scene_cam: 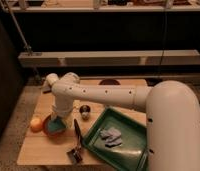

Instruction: Wipe red bowl with sponge

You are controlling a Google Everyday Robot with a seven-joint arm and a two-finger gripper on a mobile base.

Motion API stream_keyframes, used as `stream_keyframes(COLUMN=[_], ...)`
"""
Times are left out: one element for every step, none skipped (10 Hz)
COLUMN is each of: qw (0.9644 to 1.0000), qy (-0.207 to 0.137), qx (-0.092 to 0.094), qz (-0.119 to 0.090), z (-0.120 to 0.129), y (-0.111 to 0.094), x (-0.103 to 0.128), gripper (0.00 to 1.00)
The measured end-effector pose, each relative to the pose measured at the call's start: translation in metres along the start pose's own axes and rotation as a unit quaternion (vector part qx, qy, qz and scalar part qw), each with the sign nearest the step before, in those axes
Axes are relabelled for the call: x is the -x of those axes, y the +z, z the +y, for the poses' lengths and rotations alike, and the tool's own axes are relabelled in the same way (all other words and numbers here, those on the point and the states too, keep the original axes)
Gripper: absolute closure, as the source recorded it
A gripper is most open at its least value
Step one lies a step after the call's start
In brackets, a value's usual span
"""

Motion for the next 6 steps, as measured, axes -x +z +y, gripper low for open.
stream_keyframes(qw=[1.0000, 0.9999, 0.9999, 0.9999, 0.9998, 0.9998], qy=[0.004, 0.006, 0.008, 0.008, 0.008, 0.003], qx=[-0.004, -0.008, -0.011, -0.013, -0.015, -0.017], qz=[0.003, 0.006, 0.007, 0.007, 0.007, 0.006], z=[-0.007, -0.014, -0.022, -0.028, -0.035, -0.043], y=[0.000, 0.001, 0.004, 0.006, 0.008, 0.011], x=[-0.005, -0.009, -0.011, -0.013, -0.013, -0.011], gripper=[1.00, 1.00, 1.00, 1.00, 1.00, 1.00])
